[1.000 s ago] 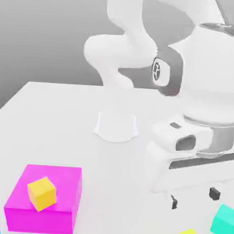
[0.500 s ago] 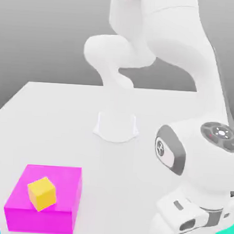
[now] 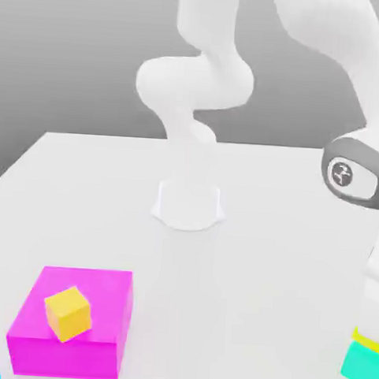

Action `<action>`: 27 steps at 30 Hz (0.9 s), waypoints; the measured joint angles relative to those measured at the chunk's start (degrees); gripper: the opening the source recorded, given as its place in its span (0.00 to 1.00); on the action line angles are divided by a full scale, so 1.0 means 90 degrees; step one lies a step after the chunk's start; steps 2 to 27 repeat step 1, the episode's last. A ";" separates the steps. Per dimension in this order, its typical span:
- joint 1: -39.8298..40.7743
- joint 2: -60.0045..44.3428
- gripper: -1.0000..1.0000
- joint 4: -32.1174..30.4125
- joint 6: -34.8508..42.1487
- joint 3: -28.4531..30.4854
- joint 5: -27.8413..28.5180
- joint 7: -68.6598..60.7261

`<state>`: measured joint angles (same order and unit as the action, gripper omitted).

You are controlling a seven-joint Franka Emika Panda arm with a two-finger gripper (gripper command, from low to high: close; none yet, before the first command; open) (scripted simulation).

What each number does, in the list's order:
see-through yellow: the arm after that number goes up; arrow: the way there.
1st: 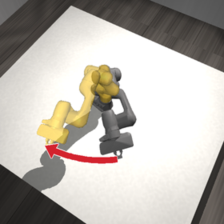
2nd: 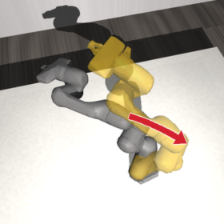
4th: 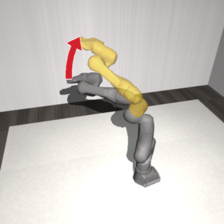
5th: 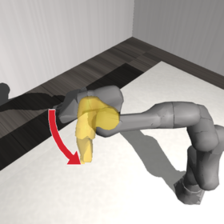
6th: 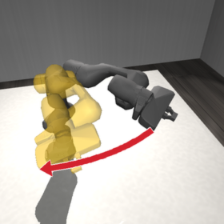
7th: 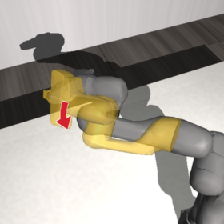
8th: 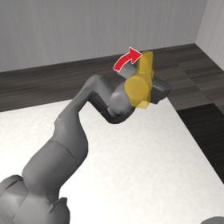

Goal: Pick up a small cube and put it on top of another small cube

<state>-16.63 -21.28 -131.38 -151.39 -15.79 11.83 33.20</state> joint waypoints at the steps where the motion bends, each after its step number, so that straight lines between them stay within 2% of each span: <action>1: 0.0000 0.0000 1.00 0.0000 0.0000 0.0000 0.0000 0.0000; 27: 0.0000 0.0000 1.00 0.0000 0.0000 0.0000 0.0000 0.0000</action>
